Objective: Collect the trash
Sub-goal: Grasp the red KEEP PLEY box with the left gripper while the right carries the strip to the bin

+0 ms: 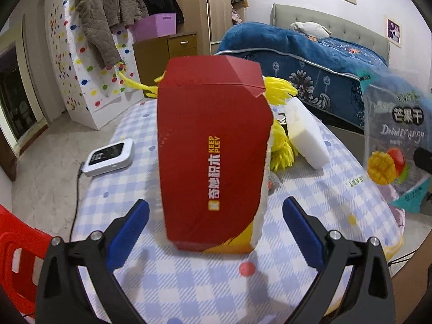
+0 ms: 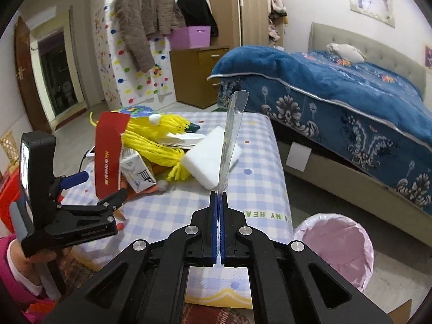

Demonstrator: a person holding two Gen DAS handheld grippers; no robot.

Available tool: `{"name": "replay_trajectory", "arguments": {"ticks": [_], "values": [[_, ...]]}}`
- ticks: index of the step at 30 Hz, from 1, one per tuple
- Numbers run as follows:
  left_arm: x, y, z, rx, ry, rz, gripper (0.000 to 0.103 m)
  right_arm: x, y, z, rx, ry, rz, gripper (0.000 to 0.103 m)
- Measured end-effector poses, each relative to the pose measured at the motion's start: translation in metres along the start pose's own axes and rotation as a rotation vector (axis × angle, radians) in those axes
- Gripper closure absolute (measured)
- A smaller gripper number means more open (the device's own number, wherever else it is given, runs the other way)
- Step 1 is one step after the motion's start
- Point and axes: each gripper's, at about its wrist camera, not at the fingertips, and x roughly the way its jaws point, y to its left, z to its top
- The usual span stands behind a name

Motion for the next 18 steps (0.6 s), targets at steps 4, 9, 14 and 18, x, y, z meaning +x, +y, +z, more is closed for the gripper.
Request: {"name": "replay_trajectory", "arguments": {"ticks": [4,9,14,18], "values": [[0.004,0.010,0.002,-0.027,0.006,-0.050,0.013,0.002,-0.004,0.000,0.012,0.010,0.004,0.103],[0.006,0.019,0.002,-0.031,0.018,-0.089,0.028,0.002,-0.004,-0.002,0.021,0.011,0.016,0.103],[-0.016,0.023,0.002,-0.034,-0.016,-0.113,0.029,-0.008,-0.003,-0.003,0.019,-0.004,0.018,0.103],[-0.062,0.019,0.000,0.000,-0.095,-0.137,0.029,-0.021,-0.007,-0.006,0.029,-0.022,0.004,0.103]]}}
